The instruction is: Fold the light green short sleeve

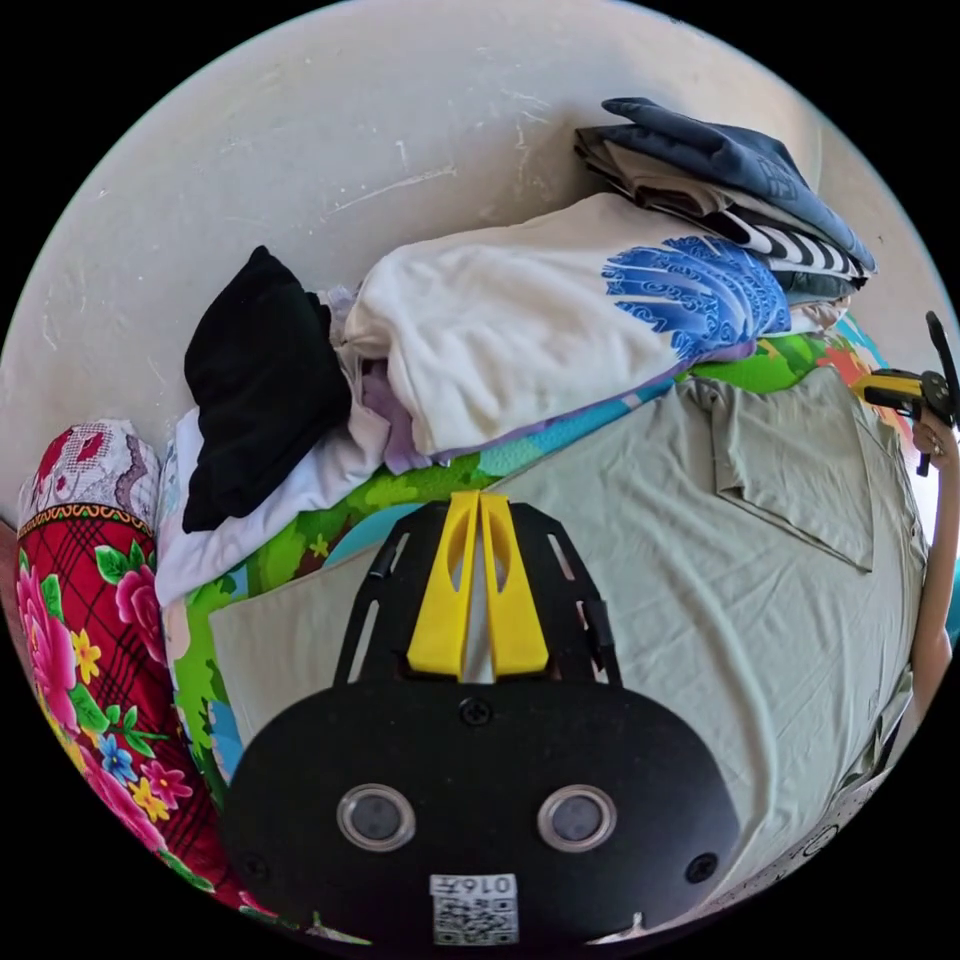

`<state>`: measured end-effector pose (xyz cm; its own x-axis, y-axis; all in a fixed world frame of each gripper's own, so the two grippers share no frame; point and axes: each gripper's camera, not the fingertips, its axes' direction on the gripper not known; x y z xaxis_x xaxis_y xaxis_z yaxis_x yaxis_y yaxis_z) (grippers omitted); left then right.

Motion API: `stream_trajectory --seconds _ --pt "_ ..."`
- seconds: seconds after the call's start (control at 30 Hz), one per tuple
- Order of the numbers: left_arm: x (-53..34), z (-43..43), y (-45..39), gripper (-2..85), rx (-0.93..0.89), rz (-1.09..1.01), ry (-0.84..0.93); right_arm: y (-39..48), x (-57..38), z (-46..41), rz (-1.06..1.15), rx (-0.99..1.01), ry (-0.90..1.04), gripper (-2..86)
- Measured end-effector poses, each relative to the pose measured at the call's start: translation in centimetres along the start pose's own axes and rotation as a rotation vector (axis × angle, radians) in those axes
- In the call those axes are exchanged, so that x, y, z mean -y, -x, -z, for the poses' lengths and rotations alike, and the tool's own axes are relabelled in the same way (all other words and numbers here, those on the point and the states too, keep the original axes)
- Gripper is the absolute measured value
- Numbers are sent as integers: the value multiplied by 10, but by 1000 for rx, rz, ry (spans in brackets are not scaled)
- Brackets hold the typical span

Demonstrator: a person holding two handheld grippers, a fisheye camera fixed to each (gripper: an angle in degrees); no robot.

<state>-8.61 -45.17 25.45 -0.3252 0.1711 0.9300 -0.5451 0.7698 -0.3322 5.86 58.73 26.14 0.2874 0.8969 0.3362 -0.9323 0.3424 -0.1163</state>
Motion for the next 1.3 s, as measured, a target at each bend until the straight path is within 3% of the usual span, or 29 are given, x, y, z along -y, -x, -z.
stream_trajectory --seconds 0.23,0.37,0.47,0.53,0.6,0.73,0.87,1.0,1.17,1.3 --pt "12 29 26 -10 16 24 -21 -30 -21 58 -12 13 0 -4" --pt "17 65 44 -10 128 24 -1 -49 -41 110 -50 -66 -25 -4" --pt "8 107 68 -10 148 49 -12 -58 -60 157 -25 23 -86 -4" --pt "-10 140 86 -10 135 115 -45 -65 -71 190 -65 2 -128 -4" --pt "-54 191 102 -10 -23 177 -114 -71 -87 234 -128 -38 -209 -4" --pt "-137 250 79 -10 -267 112 -44 -78 -159 380 -233 75 -591 -4" --pt "-240 307 43 -10 -150 81 53 -62 -278 526 -236 98 -1005 -4" --pt "-294 326 71 -10 -16 173 105 -42 -392 625 -229 19 -1335 -4" --pt "-317 340 126 -10 -91 266 80 -39 -518 735 -252 10 -1775 -4" --pt "-341 366 165 -9 -144 311 26 -48 -565 788 -261 26 -1826 -3"
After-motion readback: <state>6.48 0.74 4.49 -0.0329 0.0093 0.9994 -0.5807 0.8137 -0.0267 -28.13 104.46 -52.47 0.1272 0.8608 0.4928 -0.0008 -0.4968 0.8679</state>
